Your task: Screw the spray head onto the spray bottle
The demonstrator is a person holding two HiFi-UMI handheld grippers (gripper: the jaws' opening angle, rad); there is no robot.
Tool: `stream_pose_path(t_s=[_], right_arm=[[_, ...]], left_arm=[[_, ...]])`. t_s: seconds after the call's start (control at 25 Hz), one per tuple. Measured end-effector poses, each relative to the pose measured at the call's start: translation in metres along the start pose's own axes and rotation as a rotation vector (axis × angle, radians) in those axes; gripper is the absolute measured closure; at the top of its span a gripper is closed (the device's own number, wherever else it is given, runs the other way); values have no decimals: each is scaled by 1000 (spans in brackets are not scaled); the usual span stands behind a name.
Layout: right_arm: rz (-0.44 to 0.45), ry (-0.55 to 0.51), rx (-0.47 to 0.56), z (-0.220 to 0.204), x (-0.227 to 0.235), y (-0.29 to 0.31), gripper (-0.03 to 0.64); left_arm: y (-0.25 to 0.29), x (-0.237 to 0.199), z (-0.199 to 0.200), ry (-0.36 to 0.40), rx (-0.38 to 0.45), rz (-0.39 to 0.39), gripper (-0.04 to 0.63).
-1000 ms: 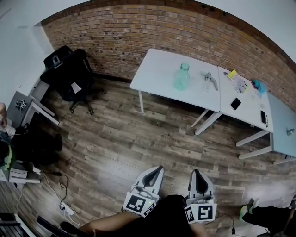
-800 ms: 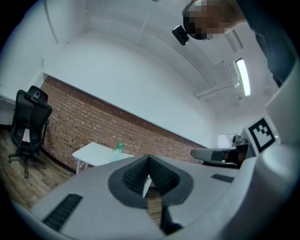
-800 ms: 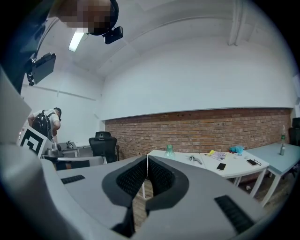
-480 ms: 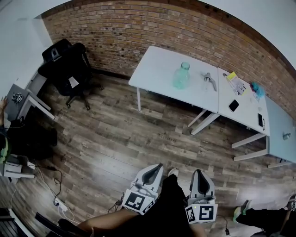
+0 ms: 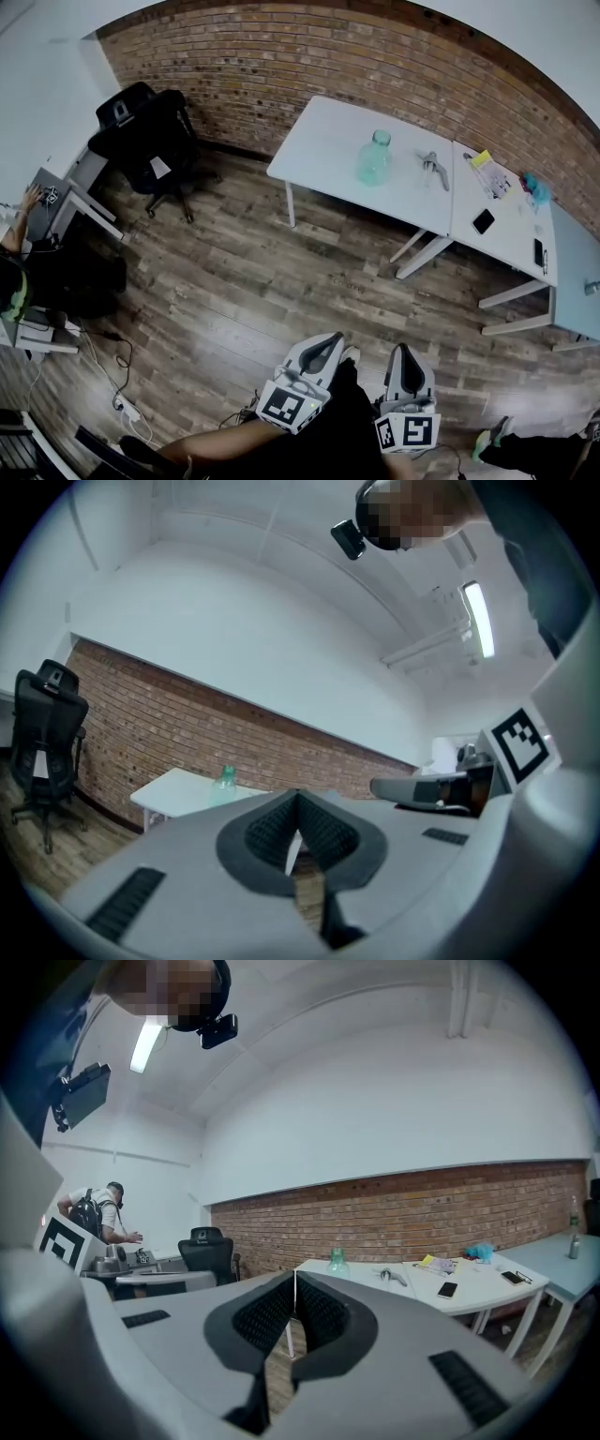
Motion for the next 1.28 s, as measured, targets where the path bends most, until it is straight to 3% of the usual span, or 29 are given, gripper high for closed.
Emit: stream_pose_path(t_s=[0.36,1.0,1.16,1.28], right_arm=[[-29,43,-26,-3,55,25,609],[54,11,53,37,130,92,609],[77,14,68,43,151,105,609],[94,20,67,42,166,114,609]], left_arm=[[49,17,16,40,1,-7,597],[156,20,43,81,39,55,597],[175,17,44,136,54,90,597],[191,24,49,112,52,97,597]])
Point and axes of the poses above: the fingertips, and each gripper's own axes: y forward along the fingers, x to its right, z out of its top, the point moved 6 cm from there along -y, backward along the fingers, and after that the axes turned 1 degree about -y, right-handed, at the moved point
